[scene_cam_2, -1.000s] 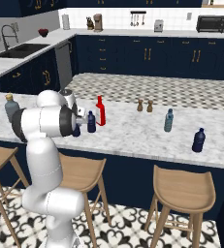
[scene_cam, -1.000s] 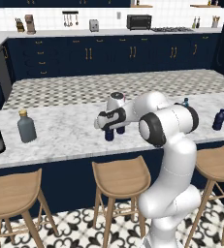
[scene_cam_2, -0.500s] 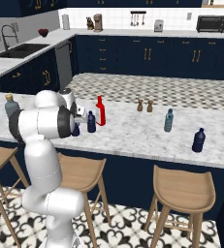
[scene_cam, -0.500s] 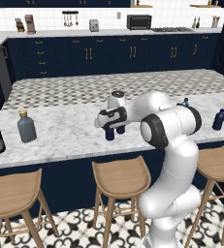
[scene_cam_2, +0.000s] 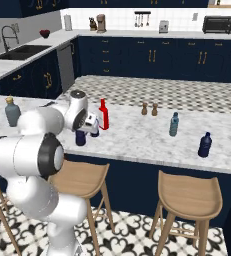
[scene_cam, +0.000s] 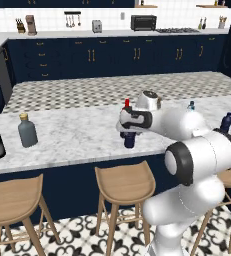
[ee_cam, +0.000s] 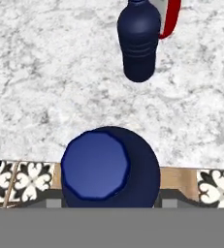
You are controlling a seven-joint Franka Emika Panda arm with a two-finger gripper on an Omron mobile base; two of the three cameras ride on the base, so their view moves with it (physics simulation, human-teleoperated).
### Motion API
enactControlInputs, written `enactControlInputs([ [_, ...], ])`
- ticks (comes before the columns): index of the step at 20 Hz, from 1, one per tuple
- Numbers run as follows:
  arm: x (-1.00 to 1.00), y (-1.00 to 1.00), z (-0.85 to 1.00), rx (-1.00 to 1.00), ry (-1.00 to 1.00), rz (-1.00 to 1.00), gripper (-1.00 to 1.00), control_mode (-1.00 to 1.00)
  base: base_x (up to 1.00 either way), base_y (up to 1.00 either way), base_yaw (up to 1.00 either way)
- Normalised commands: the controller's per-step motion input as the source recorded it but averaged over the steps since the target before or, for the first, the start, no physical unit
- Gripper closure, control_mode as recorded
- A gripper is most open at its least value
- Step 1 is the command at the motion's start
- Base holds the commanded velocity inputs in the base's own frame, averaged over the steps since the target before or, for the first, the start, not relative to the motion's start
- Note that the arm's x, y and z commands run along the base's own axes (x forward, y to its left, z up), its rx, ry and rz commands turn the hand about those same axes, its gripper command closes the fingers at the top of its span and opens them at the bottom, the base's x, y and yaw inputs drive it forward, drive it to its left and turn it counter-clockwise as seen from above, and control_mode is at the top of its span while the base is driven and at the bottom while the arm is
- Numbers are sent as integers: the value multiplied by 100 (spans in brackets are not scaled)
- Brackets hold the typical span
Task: Move the plastic bottles in the middle to the plastics group, and the glass bottles in the middle to the glass group.
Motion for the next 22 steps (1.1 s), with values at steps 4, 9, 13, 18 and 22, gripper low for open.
enactControlInputs([
  [4, -71, -83, 0, 1, -2, -10, 100, -100, 0, 0, 0],
  [9, -17, -89, 0, 0, -1, -9, 100, -100, 0, 0, 0],
  [13, 14, -100, 14, -4, 1, -10, 100, -100, 0, 0, 0],
  [18, 20, -86, 48, -1, 9, -5, 100, -100, 0, 0, 0],
  [22, 19, -71, 41, 0, 11, -4, 100, -100, 0, 0, 0],
])
